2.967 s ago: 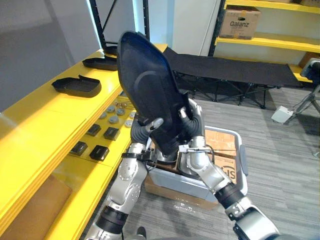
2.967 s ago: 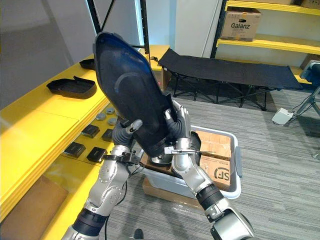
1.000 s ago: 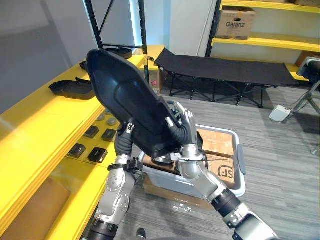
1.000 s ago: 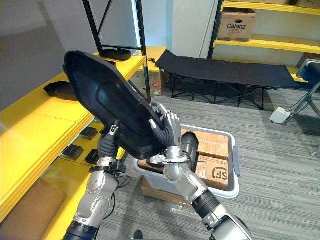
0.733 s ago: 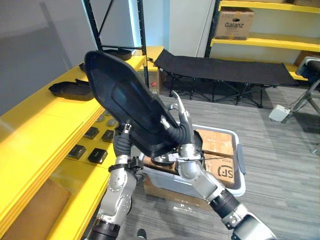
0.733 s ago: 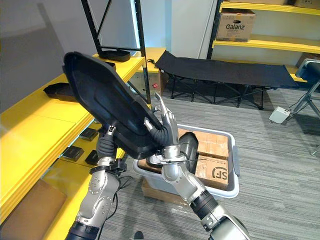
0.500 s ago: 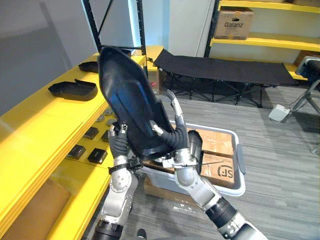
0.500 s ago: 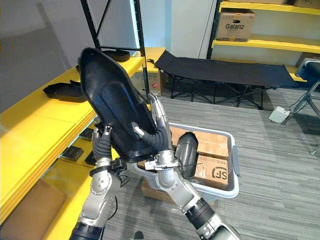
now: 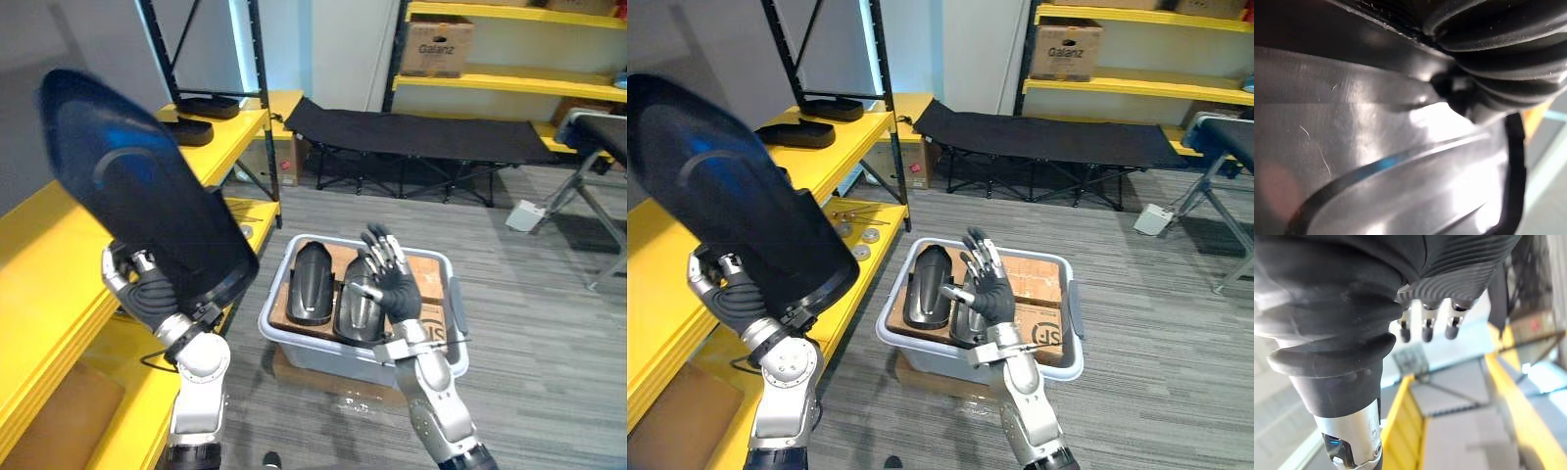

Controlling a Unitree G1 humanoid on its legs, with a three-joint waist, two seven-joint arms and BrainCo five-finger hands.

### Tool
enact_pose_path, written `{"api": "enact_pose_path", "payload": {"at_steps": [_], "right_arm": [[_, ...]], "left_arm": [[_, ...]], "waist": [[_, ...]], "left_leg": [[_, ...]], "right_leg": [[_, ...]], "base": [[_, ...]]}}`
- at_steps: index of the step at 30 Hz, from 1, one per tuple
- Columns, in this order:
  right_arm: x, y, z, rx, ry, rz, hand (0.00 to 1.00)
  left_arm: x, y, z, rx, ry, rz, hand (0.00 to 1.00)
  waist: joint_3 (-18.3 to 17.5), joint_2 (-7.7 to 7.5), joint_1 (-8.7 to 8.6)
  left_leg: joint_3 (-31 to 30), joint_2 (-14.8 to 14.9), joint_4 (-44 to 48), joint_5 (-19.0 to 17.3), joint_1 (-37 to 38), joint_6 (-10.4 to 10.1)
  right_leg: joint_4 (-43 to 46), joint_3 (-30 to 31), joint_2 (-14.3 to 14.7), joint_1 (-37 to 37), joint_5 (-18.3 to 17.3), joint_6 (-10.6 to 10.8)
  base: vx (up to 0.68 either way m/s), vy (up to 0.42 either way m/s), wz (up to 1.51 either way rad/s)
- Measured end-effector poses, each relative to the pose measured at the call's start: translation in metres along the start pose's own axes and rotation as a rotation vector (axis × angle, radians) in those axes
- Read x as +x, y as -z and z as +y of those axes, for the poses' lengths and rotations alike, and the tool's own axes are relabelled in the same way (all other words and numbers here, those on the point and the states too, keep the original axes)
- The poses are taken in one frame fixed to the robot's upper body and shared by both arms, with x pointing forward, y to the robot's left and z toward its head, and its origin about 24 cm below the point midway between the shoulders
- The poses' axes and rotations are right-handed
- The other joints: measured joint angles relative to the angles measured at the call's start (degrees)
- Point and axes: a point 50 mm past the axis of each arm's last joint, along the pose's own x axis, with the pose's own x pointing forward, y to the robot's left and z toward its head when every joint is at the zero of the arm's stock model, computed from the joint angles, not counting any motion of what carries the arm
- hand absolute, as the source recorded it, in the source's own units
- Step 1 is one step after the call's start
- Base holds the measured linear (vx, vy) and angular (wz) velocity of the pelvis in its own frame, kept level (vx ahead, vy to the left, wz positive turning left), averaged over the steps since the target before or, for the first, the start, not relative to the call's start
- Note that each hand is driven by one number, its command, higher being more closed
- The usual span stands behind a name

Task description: Walk over and take plastic housings, then place them on the shelf

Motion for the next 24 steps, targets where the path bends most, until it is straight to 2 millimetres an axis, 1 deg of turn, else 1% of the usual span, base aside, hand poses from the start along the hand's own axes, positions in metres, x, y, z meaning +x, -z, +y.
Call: {"api": "enact_pose_path", "payload": {"at_steps": [1,3,5,7,11,13,15,18,19,21,24], "right_arm": [[-0.003,-0.001,-0.004,-0.001,0.019,-0.002,0.0],[-0.006,-0.003,-0.011,-0.008,0.048,-0.006,0.0],[-0.01,-0.003,-0.019,-0.016,0.093,-0.004,0.0],[-0.016,-0.003,-0.031,-0.028,0.171,0.011,0.0],[-0.026,-0.005,-0.051,-0.058,0.263,0.033,0.0],[-0.029,-0.006,-0.059,-0.08,0.294,0.038,0.0],[-0.03,-0.003,-0.063,-0.084,0.304,0.051,0.0],[-0.032,0.004,-0.067,-0.086,0.3,0.085,0.0],[-0.033,0.007,-0.066,-0.082,0.295,0.1,0.0],[-0.028,0.012,-0.063,-0.071,0.268,0.122,0.0],[-0.018,0.018,-0.05,-0.077,0.2,0.136,0.0]], "left_arm": [[0.001,0.001,0.003,0.015,-0.013,-0.009,1.0],[0.003,0.001,0.005,0.016,-0.023,-0.013,1.0],[0.003,-0.001,0.006,-0.008,-0.023,-0.027,1.0],[0.002,-0.008,0.011,-0.064,-0.013,-0.057,1.0],[0.001,-0.022,0.017,-0.198,0.072,-0.102,1.0],[0.0,-0.027,0.019,-0.243,0.143,-0.118,1.0],[-0.002,-0.029,0.024,-0.247,0.193,-0.124,1.0],[-0.004,-0.026,0.036,-0.245,0.224,-0.099,1.0],[-0.003,-0.025,0.042,-0.228,0.222,-0.095,1.0],[0.001,-0.025,0.053,-0.199,0.201,-0.103,1.0],[0.005,-0.032,0.069,-0.171,0.161,-0.141,1.0]], "waist": [[0.0,-0.04,-0.49],[0.0,-0.04,-0.9],[0.0,-0.03,-1.18],[0.0,-0.04,-1.63],[0.0,-0.02,-2.14],[0.1,0.1,-2.15],[0.3,0.34,-2.07],[1.1,0.73,-1.18],[1.4,0.71,-0.53],[2.5,0.29,-0.02],[3.6,-0.76,2.97]], "left_leg": [[0.1,0.0,0.0,0.0,0.0,0.0],[0.4,0.0,0.0,-0.1,0.0,0.1],[0.8,0.1,0.0,-0.1,0.0,0.1],[1.2,0.1,0.0,-0.2,0.2,0.2],[1.3,0.1,0.0,-0.3,0.2,0.2],[1.3,0.1,0.0,-0.4,0.2,0.2],[1.3,0.1,0.0,-0.5,0.2,0.2],[1.1,0.0,0.0,-0.6,0.1,0.2],[0.5,0.0,0.1,-0.6,-0.1,0.2],[-1.6,-0.2,0.1,-0.6,-0.1,0.2],[-5.3,-1.0,0.3,-0.3,-1.0,0.1]], "right_leg": [[0.1,0.1,0.0,-0.1,0.0,0.0],[0.1,0.3,0.0,-0.3,0.1,-0.1],[0.0,0.6,0.1,-0.4,0.1,-0.1],[0.0,1.2,0.1,-0.5,0.1,-0.2],[0.1,1.3,0.1,-0.4,0.2,-0.1],[0.1,1.3,0.1,-0.4,0.1,-0.1],[0.1,1.3,0.1,-0.4,0.1,-0.1],[0.1,1.0,0.1,-0.3,-0.1,0.1],[0.2,0.0,0.0,-0.2,-0.2,0.2],[0.5,-1.9,-0.2,1.0,-0.6,0.4],[1.2,-5.4,-0.7,2.2,-1.4,0.5]], "base": [[0.02,-0.005,-0.12],[0.02,-0.006,-0.07],[0.02,-0.006,-0.1],[0.04,-0.003,-0.09],[0.02,-0.001,-0.02],[0.0,0.0,0.0],[0.0,0.0,0.0],[-0.01,0.0,0.04],[-0.01,-0.003,0.31],[0.0,-0.007,0.48],[0.01,-0.001,0.6]]}}
